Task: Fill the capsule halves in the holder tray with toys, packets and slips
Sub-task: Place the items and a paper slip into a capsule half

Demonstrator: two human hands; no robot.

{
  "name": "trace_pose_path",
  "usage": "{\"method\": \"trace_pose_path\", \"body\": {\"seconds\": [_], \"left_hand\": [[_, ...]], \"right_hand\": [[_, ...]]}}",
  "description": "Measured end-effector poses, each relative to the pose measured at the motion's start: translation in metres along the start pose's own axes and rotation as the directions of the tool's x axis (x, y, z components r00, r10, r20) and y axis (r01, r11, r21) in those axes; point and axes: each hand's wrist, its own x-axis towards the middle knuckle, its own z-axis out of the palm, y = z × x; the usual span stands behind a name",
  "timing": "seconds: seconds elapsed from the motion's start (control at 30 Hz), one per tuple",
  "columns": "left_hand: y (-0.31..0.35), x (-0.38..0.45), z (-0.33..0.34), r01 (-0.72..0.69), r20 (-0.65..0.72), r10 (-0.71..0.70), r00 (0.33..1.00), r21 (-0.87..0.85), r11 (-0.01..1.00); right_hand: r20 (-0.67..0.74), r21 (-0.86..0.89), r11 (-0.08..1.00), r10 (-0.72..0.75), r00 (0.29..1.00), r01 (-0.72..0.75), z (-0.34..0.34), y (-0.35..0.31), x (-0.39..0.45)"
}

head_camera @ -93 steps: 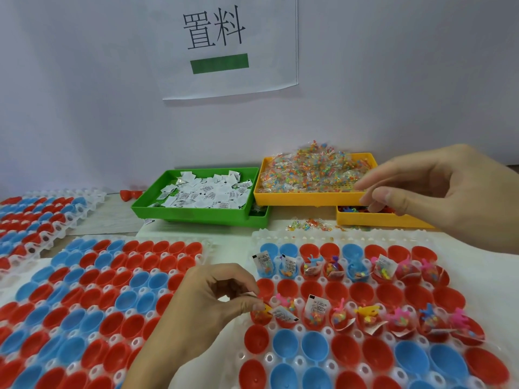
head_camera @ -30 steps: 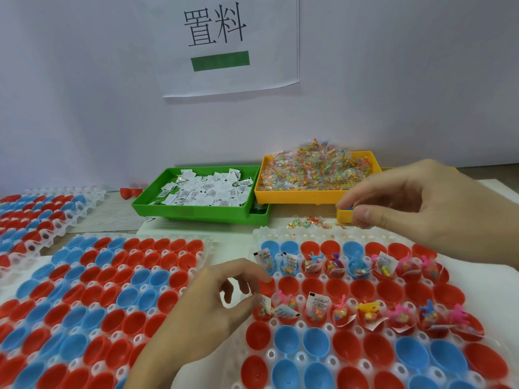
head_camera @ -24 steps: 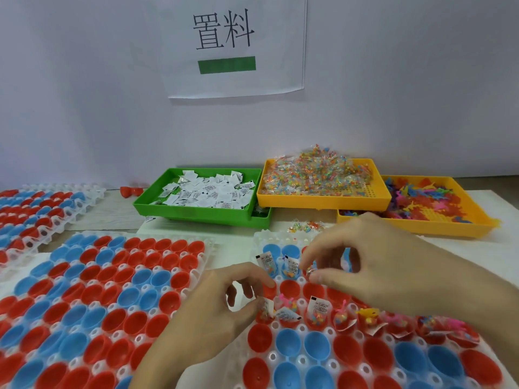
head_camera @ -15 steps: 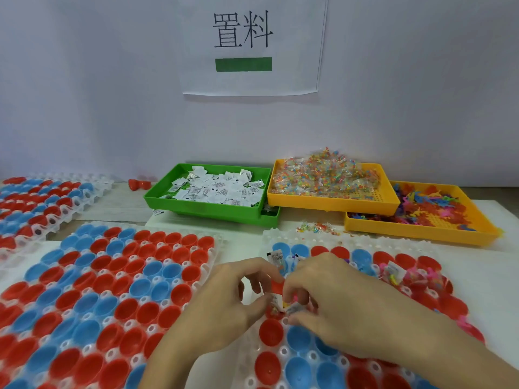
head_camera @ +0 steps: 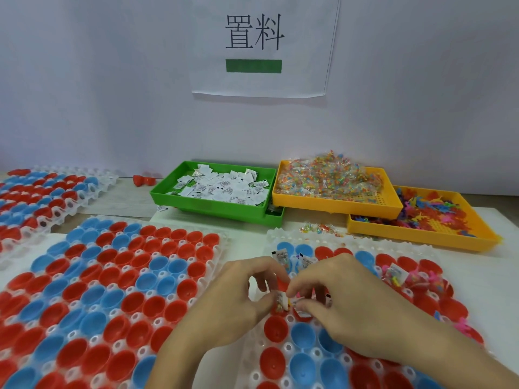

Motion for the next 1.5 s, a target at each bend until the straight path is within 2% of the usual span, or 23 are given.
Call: {"method": "trace_pose_path", "body": {"seconds": [0.33,0.67,0.87,1.17,1.5], "left_hand": [[-0.003,0.002,0.002,-0.022,-0.011,0.022,1.0,0.019,1.0],[0.001,0.001,0.001,-0.043,-0.045,0.043,0.998,-0.015,0.999],[0.003,0.0,-0.001,-0.045,-0.05,0.045,0.998,-0.009,0.999],[0.003,0.0,-0.001,-0.045,-0.067,0.044,0.997,-0.011,0.999],[0.002,-0.001,-0.001,-0.041,-0.065,0.041,0.997,0.001,0.999]], "right_hand": [[-0.068,0.108,0.993,0.049,0.996,-0.042,0.005,-0.004,-0.005],[-0.119,-0.09,0.994,0.056,0.991,-0.067,0.014,-0.006,-0.008],[-0.141,-0.095,0.99,0.091,0.986,-0.105,0.018,-0.012,-0.009],[-0.085,-0.127,0.986,0.097,0.992,-0.107,0.013,-0.018,-0.016],[-0.097,-0.158,0.987,0.008,0.995,-0.023,0.014,-0.01,-0.015]]}}
